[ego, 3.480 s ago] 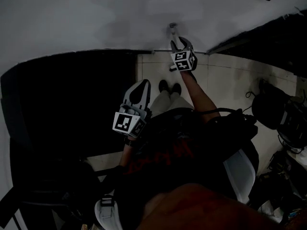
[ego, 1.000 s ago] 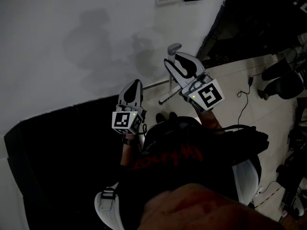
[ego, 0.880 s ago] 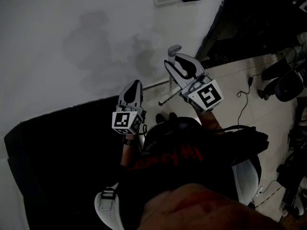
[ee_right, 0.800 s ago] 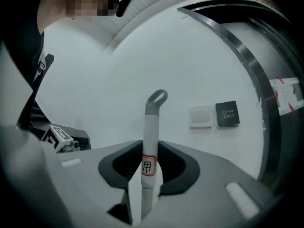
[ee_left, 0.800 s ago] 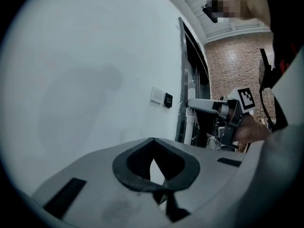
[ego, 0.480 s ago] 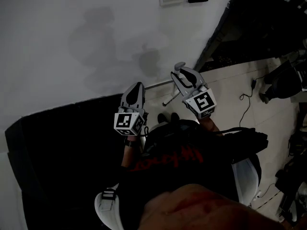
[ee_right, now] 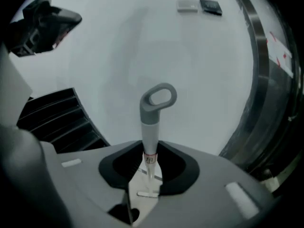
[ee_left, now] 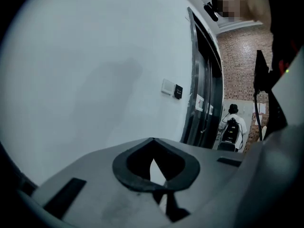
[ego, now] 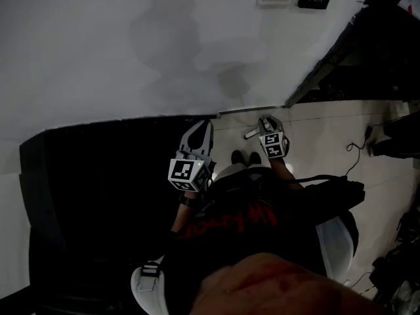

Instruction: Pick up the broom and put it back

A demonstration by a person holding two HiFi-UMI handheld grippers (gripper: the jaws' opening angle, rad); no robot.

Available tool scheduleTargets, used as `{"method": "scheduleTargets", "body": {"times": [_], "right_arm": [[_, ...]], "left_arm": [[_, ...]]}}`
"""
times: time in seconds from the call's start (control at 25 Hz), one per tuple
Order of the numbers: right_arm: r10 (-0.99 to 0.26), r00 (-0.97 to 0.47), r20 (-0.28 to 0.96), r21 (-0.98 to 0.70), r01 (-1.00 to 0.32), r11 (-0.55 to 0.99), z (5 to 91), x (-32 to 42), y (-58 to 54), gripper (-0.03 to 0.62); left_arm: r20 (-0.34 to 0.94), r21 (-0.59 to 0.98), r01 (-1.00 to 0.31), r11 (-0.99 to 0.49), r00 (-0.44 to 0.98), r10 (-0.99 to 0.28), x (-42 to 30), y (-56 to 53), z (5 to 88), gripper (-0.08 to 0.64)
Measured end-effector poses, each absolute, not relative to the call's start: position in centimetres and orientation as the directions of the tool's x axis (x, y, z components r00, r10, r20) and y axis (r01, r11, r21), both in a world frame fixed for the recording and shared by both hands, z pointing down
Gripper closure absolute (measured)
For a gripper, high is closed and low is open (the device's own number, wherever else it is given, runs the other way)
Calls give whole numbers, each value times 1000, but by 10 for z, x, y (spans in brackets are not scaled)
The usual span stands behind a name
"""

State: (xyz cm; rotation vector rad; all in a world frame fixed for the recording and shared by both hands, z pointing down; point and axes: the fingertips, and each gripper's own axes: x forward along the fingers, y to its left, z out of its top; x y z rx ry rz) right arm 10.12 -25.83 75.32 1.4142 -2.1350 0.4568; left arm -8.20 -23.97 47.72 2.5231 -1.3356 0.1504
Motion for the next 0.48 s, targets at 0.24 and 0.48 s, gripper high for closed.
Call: {"method": "scheduleTargets", "body": {"times": [0.24, 0.48], "right_arm": [[-748, -261, 610, 37, -934, 356, 796, 103, -323, 495], [-742, -319, 590, -175, -947, 269, 808, 96, -425, 407]], "left_arm": [[242, 193, -847, -495, 530, -813, -90, -226, 482, 555], [238, 198, -864, -462, 500, -833, -95, -223, 481, 555]]}}
